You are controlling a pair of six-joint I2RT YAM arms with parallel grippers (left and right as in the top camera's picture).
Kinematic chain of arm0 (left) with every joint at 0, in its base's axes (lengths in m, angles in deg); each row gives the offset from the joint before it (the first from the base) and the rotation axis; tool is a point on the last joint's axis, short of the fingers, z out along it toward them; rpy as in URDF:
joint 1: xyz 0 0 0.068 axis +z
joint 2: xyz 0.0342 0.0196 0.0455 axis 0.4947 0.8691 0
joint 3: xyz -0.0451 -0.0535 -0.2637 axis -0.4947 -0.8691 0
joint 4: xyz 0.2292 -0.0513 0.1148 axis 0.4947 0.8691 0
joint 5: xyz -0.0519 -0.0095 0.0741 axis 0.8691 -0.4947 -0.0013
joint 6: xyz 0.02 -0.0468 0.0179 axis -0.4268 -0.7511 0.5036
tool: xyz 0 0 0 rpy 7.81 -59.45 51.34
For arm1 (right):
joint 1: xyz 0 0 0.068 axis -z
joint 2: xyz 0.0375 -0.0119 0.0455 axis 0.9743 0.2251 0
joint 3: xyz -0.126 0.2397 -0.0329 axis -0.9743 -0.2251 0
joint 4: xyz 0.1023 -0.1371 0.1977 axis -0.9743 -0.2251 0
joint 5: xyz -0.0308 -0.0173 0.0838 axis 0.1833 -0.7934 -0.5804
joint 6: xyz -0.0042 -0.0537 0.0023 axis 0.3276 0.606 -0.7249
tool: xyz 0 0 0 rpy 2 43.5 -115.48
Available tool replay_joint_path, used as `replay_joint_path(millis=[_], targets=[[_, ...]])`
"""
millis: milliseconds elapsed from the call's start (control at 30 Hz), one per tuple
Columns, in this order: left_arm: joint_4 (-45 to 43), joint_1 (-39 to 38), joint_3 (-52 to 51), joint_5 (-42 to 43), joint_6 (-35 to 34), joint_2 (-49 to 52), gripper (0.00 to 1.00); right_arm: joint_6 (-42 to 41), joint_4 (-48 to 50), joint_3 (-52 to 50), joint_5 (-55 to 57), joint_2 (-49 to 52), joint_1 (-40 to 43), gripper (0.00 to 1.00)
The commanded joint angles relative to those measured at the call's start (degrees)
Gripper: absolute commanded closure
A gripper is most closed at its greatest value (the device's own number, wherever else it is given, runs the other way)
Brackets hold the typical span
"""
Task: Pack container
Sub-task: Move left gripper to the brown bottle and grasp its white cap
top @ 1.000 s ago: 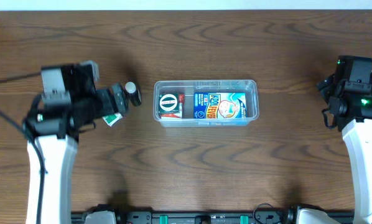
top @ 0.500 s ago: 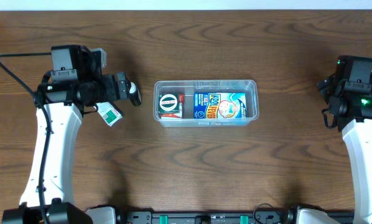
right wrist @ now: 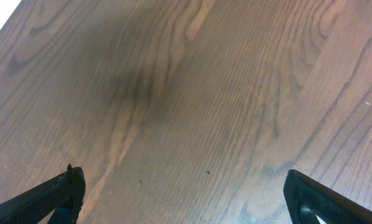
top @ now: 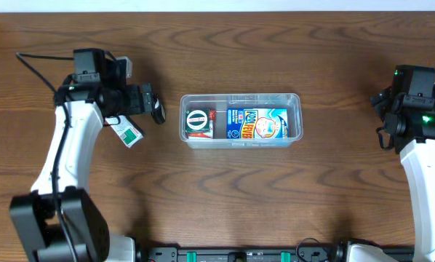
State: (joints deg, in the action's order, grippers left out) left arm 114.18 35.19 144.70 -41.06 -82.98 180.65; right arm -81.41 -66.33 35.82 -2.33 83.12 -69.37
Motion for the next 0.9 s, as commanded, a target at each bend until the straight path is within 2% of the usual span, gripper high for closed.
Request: replay_joint_path(millis=[0, 333, 633, 767, 867], targets=[[-1.11, -1.62, 0.74, 0.07, 2.84, 1.77, 0.02, -0.87, -0.04, 0.15, 0.44, -0.20, 0.31, 0.01], [-3.26, -6.60, 0.74, -7.78, 4.55, 3.69, 0.02, -0.87, -0.04, 0.15, 0.44, -0.20, 0.31, 0.01], [-3.39, -6.93, 0.74, -8.37, 4.50, 5.84, 0.01, -0.87, -0.04, 0.15, 0.44, -0.20, 0.31, 0.01], [-3.43, -6.93, 0.74, -8.98, 4.11, 5.84, 0.18, -0.87, -0.04, 0.15, 0.44, -0.20, 0.31, 0.01], [-3.37, -6.93, 0.74, -8.96, 4.09, 5.84, 0.25, -0.87, -0.04, 0.15, 0.42, -0.20, 0.31, 0.01]])
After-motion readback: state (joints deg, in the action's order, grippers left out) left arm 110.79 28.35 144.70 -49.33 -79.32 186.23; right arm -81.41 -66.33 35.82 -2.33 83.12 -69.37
